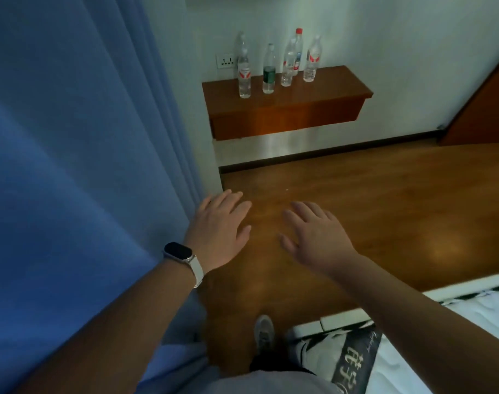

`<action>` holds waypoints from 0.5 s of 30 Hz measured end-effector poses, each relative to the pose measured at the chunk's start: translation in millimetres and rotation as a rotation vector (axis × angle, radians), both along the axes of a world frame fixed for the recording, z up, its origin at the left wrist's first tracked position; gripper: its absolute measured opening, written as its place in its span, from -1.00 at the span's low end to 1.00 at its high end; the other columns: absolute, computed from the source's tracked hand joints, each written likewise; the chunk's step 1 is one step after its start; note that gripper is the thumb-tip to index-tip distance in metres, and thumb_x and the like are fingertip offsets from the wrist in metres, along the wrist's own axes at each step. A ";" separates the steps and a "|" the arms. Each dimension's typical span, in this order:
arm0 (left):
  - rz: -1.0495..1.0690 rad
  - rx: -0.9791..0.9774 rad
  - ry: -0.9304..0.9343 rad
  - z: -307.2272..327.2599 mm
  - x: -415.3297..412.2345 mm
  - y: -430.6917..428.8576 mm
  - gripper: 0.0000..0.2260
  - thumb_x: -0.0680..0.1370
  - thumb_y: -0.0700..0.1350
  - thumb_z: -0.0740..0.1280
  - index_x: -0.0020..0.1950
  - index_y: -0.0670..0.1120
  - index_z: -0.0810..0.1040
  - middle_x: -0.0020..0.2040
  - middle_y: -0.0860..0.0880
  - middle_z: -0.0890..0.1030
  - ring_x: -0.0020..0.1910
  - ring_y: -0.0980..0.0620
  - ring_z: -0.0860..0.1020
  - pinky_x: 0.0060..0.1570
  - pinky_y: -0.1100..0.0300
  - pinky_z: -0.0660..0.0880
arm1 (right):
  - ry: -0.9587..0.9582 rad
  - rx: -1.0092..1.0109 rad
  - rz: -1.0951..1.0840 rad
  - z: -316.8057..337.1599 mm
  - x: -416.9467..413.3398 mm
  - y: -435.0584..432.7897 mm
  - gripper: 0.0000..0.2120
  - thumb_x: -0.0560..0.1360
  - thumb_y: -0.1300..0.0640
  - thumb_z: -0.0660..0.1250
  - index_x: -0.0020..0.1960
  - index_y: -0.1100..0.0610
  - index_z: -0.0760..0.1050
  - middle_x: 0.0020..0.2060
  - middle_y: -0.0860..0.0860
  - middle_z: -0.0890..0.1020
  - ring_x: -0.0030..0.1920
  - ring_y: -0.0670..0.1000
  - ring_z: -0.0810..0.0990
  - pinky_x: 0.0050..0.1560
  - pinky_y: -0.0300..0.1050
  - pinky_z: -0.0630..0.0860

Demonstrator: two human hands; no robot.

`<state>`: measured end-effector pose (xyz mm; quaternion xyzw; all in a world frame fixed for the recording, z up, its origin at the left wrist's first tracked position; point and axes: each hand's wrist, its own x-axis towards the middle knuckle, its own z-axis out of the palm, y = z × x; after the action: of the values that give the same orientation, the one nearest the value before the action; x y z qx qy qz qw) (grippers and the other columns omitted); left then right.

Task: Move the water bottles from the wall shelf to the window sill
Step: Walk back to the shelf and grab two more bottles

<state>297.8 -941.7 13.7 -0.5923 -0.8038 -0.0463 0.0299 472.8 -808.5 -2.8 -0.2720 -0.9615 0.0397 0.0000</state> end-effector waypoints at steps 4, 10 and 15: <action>-0.018 -0.022 -0.011 9.2 -32.0 53.1 -0.55 0.62 0.10 0.17 0.49 0.02 0.31 0.50 -0.05 0.32 0.50 -0.05 0.23 0.48 -0.06 0.12 | 0.016 -0.004 -0.002 10.6 -34.1 54.2 -0.45 0.58 -0.30 0.00 0.48 -0.07 0.23 0.48 -0.01 0.32 0.50 0.08 0.22 0.42 0.09 0.25; -0.008 0.009 0.016 22.7 -73.0 109.0 -0.55 0.62 0.08 0.20 0.49 0.00 0.33 0.50 -0.06 0.33 0.50 -0.06 0.24 0.47 -0.02 0.05 | 0.050 0.019 0.034 25.3 -76.0 120.8 -0.45 0.58 -0.27 0.00 0.48 -0.04 0.23 0.46 0.02 0.34 0.49 0.08 0.23 0.43 0.10 0.27; -0.034 -0.017 0.023 25.7 -103.1 147.0 -0.55 0.61 0.08 0.21 0.48 -0.02 0.35 0.48 -0.06 0.37 0.48 -0.06 0.26 0.47 -0.08 0.16 | 0.078 0.012 0.006 31.2 -101.7 151.6 -0.47 0.59 -0.26 0.02 0.46 -0.02 0.27 0.45 0.03 0.36 0.49 0.10 0.24 0.42 0.13 0.29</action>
<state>194.7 -794.7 39.4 -0.6066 -0.7936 -0.0331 0.0336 371.1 -656.9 28.4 -0.2673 -0.9618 0.0443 0.0389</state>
